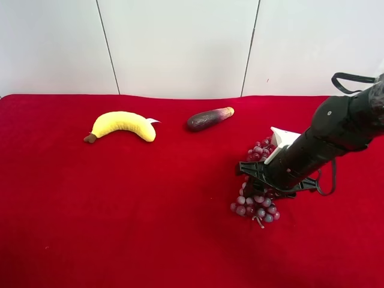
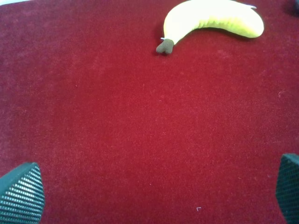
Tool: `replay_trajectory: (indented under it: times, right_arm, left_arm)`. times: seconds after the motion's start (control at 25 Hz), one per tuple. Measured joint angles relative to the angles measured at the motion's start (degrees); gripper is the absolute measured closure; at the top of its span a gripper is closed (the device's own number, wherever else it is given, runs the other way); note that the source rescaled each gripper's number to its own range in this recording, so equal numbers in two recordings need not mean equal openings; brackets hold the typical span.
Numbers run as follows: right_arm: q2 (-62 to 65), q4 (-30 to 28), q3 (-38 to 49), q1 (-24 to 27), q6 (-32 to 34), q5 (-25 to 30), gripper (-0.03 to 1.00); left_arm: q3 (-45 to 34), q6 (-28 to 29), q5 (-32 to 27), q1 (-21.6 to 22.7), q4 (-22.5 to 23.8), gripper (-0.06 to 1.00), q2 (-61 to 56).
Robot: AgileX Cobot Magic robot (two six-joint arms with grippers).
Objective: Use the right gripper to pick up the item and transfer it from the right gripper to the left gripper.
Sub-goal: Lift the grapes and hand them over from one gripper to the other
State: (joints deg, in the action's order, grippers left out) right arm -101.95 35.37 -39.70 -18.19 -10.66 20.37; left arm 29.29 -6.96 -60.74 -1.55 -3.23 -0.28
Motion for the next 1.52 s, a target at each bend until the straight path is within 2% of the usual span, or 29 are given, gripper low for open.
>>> replay_trajectory:
  times: [0.28, 0.48, 0.56, 0.88, 1.0, 1.28, 1.52]
  right_arm:
    - [3.83, -0.48, 0.11, 0.0, -1.7, 2.0, 0.83]
    - [11.98, 0.04, 0.07, 0.0, -2.75, 6.4, 0.85]
    - [14.78, 0.64, -0.99, 0.0, -3.5, 9.93, 0.87]
    - [18.58, 6.3, -13.83, -0.11, -10.28, 26.34, 0.88]
    - [18.58, 7.34, -18.49, -0.37, -11.24, 29.9, 0.9]
    - [18.08, 7.78, -28.09, -0.37, -12.6, 33.08, 0.91]
    - [11.86, 12.52, -35.52, -0.37, -14.22, 41.31, 0.91]
  left_arm:
    - [0.0, 0.0, 0.0, 0.0, 0.0, -0.05, 0.0]
    - [0.0, -0.05, 0.0, 0.0, 0.0, -0.05, 0.0]
    - [0.0, -0.05, 0.0, 0.0, 0.0, -0.05, 0.0]
    - [0.0, 0.01, 0.0, 0.0, 0.0, -0.05, 0.0]
    - [0.0, 0.01, 0.0, 0.0, 0.0, -0.05, 0.0]
    - [0.0, 0.01, 0.0, 0.0, 0.0, -0.05, 0.0]
    - [0.0, 0.01, 0.0, 0.0, 0.0, -0.05, 0.0]
